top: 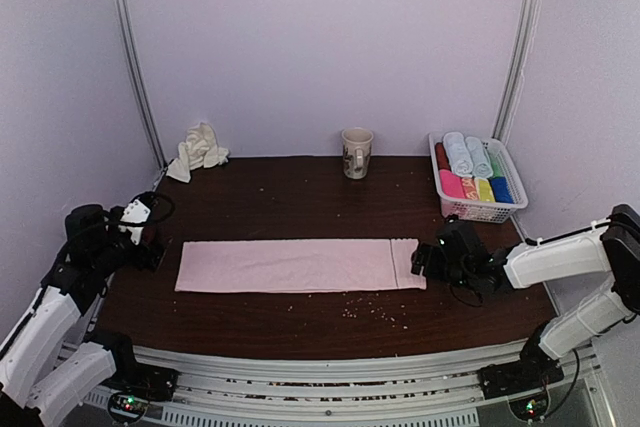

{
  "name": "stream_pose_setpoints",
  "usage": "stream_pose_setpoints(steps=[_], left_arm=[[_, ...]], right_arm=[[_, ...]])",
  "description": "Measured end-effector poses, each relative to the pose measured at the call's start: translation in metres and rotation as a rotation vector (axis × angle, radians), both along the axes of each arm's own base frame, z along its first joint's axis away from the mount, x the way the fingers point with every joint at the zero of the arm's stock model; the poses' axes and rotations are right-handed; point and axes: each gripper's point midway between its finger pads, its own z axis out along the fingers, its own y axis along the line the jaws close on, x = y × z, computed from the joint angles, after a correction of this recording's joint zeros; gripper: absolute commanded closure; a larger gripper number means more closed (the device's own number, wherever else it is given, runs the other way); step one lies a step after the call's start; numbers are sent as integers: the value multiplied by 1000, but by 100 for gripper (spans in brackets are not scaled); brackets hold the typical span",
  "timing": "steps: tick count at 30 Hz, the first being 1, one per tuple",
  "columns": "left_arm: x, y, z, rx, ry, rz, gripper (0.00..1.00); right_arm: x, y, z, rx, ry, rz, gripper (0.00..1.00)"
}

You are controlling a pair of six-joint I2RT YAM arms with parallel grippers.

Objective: Roll the towels
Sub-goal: Pick up the towel from the center of the board.

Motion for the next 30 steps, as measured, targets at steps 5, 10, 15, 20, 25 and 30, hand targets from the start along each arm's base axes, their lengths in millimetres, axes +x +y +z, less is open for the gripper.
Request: stream_pose_setpoints(steps=[5,10,15,20,25,30], left_arm=[[2,-3,-13,-2,50,-13,2],[3,-2,-17,-1,66,-12,2],[3,-2,-16,1,62,-8,2],[3,0,-14,4,52,-1,2],[3,2,-14,8,51,9,2],[2,2,-11,8,39,9,2]], right_arm=[[-8,1,-11,44,25,1,15],[-12,11,-18,99,55,32,21],[-14,22,-18,163,51,59,23],[-11,31,-19,183,30,70,27],[-8,39,-20,197,11,61,31],[-3,46,-21,195,1,46,38]])
